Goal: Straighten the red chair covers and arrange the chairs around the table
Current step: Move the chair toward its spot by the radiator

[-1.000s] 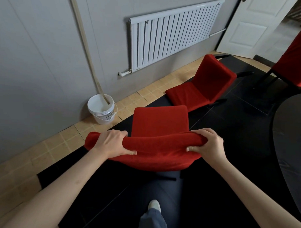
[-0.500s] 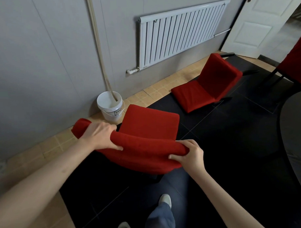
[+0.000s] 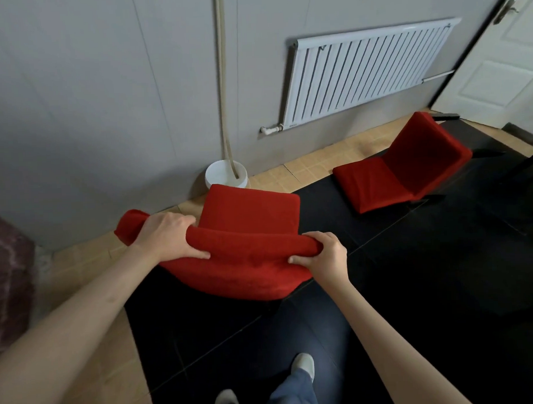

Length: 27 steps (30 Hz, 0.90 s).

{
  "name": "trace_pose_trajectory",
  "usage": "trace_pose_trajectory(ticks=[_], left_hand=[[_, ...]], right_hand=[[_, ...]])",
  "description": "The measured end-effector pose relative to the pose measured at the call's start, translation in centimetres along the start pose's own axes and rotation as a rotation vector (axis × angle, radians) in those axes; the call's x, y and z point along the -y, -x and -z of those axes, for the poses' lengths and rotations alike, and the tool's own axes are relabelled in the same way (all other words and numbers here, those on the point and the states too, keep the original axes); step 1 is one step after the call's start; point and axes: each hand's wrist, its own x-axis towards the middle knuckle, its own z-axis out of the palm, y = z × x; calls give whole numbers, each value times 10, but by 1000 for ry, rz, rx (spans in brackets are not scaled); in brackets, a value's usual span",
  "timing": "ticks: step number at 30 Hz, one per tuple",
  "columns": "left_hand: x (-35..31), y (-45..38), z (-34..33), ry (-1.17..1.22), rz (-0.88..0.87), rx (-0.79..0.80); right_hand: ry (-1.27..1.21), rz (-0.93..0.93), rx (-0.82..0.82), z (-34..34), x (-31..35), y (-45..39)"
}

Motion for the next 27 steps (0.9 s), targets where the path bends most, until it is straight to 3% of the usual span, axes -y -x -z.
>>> trace_pose_trajectory(ticks=[15, 27], left_hand=[[4, 16, -1, 54, -77, -89], [-83, -30, 25, 276, -257, -104]], right_hand=[[-17, -12, 10, -11, 5, 5], [-20, -150, 168, 29, -43, 24]])
